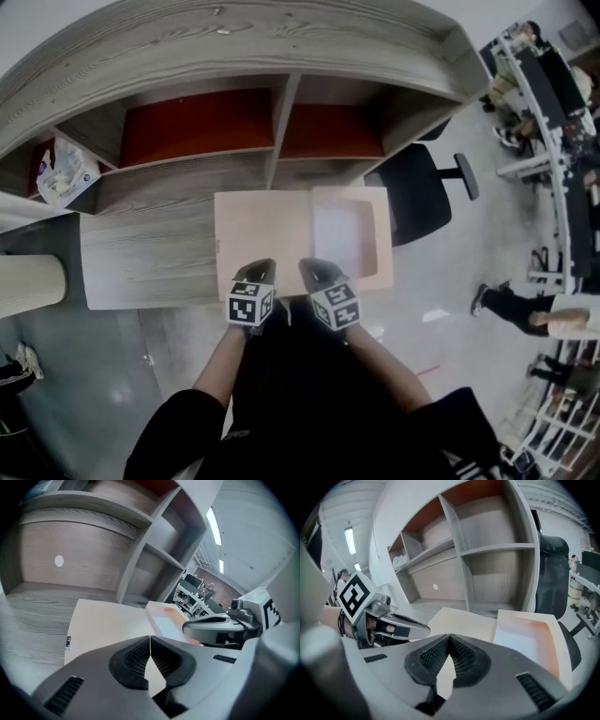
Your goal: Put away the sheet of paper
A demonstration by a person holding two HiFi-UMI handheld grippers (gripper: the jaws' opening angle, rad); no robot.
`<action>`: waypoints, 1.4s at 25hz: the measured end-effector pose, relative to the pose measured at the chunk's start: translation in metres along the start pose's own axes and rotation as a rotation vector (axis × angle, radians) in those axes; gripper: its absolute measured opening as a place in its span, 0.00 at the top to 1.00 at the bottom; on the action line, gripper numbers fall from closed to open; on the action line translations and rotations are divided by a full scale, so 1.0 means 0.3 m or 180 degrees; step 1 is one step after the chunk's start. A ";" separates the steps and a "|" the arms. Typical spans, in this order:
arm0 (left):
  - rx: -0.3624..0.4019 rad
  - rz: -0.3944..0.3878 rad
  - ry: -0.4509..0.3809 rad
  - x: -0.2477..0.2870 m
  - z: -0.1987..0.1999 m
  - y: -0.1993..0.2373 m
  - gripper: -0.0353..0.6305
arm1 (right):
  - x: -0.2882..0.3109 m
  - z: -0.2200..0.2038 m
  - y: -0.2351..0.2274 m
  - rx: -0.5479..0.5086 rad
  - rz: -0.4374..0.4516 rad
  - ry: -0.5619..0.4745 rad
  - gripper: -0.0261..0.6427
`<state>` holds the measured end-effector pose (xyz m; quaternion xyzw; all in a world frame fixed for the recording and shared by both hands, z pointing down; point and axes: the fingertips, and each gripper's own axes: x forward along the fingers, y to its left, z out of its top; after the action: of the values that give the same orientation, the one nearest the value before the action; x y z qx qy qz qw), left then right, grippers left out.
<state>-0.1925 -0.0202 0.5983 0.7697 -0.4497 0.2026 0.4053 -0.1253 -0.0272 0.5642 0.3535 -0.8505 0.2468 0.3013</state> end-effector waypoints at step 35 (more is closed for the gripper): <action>0.0266 0.0580 -0.0984 -0.224 -0.033 -0.496 0.88 | -0.575 -0.082 -0.022 -0.0112 0.0064 -0.1107 0.94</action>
<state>-0.0990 0.0629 0.4931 0.7639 -0.5657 0.1363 0.2790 -0.0140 0.0623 0.4643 0.3770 -0.8975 0.1700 0.1532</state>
